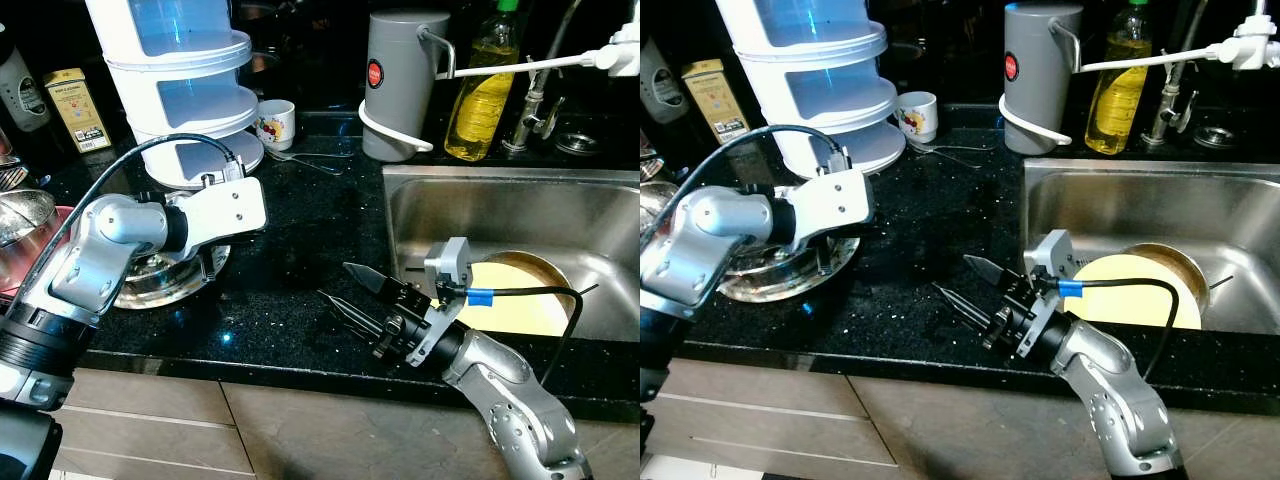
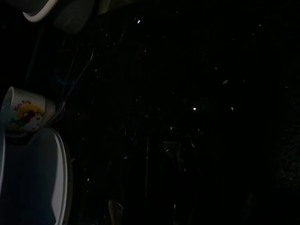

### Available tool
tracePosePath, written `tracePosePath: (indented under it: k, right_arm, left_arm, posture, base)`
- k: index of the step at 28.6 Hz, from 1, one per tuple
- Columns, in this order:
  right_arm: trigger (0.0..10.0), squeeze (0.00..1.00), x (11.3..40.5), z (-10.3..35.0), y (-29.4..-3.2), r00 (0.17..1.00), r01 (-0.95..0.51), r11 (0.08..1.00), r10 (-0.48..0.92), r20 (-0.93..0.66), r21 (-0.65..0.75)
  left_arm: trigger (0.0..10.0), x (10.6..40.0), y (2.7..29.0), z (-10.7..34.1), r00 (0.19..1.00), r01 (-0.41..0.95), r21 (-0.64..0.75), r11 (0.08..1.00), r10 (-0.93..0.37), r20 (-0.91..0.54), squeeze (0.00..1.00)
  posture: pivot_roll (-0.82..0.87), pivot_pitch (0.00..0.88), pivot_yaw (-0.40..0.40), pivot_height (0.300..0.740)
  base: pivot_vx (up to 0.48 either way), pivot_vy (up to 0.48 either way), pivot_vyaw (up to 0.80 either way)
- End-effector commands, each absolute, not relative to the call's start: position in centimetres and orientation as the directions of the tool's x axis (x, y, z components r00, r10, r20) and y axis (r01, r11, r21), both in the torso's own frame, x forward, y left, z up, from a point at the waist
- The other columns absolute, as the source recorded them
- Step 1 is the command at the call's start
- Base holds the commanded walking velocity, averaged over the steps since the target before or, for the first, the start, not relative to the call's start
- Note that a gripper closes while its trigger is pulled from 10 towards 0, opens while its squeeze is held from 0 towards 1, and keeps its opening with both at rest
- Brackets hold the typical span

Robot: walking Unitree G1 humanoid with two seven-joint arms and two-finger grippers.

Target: Kitchen organization

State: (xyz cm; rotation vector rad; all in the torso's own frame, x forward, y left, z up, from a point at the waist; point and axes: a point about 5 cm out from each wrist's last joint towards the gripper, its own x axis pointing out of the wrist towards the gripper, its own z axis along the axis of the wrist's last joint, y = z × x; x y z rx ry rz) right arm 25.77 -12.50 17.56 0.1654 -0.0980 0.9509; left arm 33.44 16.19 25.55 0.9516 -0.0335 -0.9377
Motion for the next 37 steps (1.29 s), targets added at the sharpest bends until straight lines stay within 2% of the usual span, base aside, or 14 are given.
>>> tracePosePath:
  k: [1, 5, 10, 12, 14, 17, 20, 23, 24, 25, 26, 27, 37]
  right_arm:
    - [10.0, 0.00, 25.8, 17.7, -12.2, 0.571, -0.821, 0.564, 0.807, 0.155, 0.087]
    - [10.0, 0.00, 25.8, 17.7, -12.2, 0.573, -0.820, 0.566, 0.805, 0.155, 0.089]
    - [10.0, 0.00, 25.8, 17.6, -12.2, 0.580, -0.815, 0.573, 0.800, 0.156, 0.091]
    - [10.0, 0.00, 25.9, 17.6, -12.3, 0.584, -0.811, 0.577, 0.796, 0.158, 0.092]
    - [10.0, 0.00, 26.0, 17.6, -12.3, 0.588, -0.809, 0.580, 0.793, 0.162, 0.094]
    - [10.0, 0.00, 26.0, 17.6, -12.3, 0.589, -0.808, 0.582, 0.791, 0.163, 0.094]
    - [10.0, 0.00, 26.3, 17.8, -12.3, 0.602, -0.798, 0.594, 0.778, 0.180, 0.101]
    - [10.0, 0.00, 26.4, 17.9, -12.4, 0.611, -0.791, 0.603, 0.769, 0.188, 0.104]
    - [10.0, 0.00, 26.9, 18.0, -12.8, 0.647, -0.761, 0.639, 0.736, 0.199, 0.114]
    - [10.0, 0.00, 27.4, 18.2, -13.3, 0.690, -0.721, 0.682, 0.692, 0.214, 0.122]
    - [10.0, 0.00, 27.4, 18.2, -13.3, 0.690, -0.721, 0.682, 0.692, 0.214, 0.122]
    - [10.0, 0.00, 28.4, 18.7, -14.5, 0.754, -0.650, 0.748, 0.611, 0.242, 0.137]
    - [10.0, 0.00, 28.8, 19.2, -15.7, 0.795, -0.592, 0.793, 0.543, 0.270, 0.148]
  left_arm:
    - [0.0, 33.6, 16.5, 25.1, 0.621, 0.682, 0.694, 0.232, -0.686, -0.381, 0.00]
    - [0.0, 33.6, 16.4, 25.9, 0.636, 0.655, 0.714, 0.247, -0.690, -0.345, 0.00]
    - [0.0, 33.9, 16.7, 28.2, 0.701, 0.549, 0.780, 0.301, -0.673, -0.234, 0.00]
    - [0.0, 34.2, 17.2, 30.7, 0.763, 0.409, 0.839, 0.358, -0.639, -0.099, 0.00]
    - [0.0, 34.1, 17.4, 32.5, 0.777, 0.319, 0.864, 0.389, -0.629, -0.004, 0.00]
    - [0.0, 33.9, 17.4, 33.2, 0.774, 0.297, 0.867, 0.400, -0.633, 0.027, 0.00]
    - [0.0, 32.9, 16.7, 35.5, 0.705, 0.320, 0.815, 0.483, -0.697, 0.136, 0.00]
    - [0.0, 32.6, 16.5, 36.2, 0.677, 0.339, 0.786, 0.517, -0.714, 0.177, 0.00]
    - [0.0, 32.4, 16.5, 36.9, 0.654, 0.345, 0.751, 0.563, -0.718, 0.238, 0.00]
    - [0.5, 32.4, 16.7, 37.7, 0.635, 0.339, 0.711, 0.617, -0.707, 0.311, 0.00]
    - [0.5, 32.4, 16.7, 37.7, 0.635, 0.339, 0.711, 0.617, -0.707, 0.311, 0.00]
    - [10.0, 32.6, 16.8, 38.7, 0.600, 0.337, 0.615, 0.713, -0.666, 0.444, 0.00]
    - [10.0, 33.0, 16.7, 39.7, 0.556, 0.344, 0.506, 0.791, -0.606, 0.569, 0.00]
  posture:
    - [-0.07, 0.000, 0.008, 0.740]
    - [-0.07, 0.000, 0.010, 0.740]
    - [-0.07, 0.000, 0.010, 0.740]
    - [-0.06, 0.000, 0.008, 0.740]
    - [-0.06, 0.000, 0.007, 0.740]
    - [-0.06, 0.000, 0.008, 0.740]
    - [-0.06, 0.000, 0.008, 0.740]
    - [-0.06, 0.000, 0.010, 0.740]
    - [-0.06, 0.000, 0.013, 0.740]
    - [-0.06, 0.000, 0.016, 0.740]
    - [-0.06, 0.000, 0.016, 0.740]
    - [-0.06, 0.000, 0.023, 0.740]
    - [-0.07, 0.000, 0.032, 0.740]
  base:
    - [0.000, 0.000, 0.00]
    - [0.000, 0.000, 0.00]
    - [0.000, 0.000, 0.00]
    - [0.000, 0.000, 0.00]
    - [0.000, 0.000, 0.00]
    - [0.000, 0.000, 0.00]
    - [0.000, 0.000, 0.00]
    - [0.000, 0.000, 0.00]
    - [0.000, 0.000, 0.00]
    - [0.000, 0.000, -0.80]
    - [0.000, 0.000, -0.80]
    - [0.000, 0.000, -0.80]
    - [0.000, 0.000, -0.80]
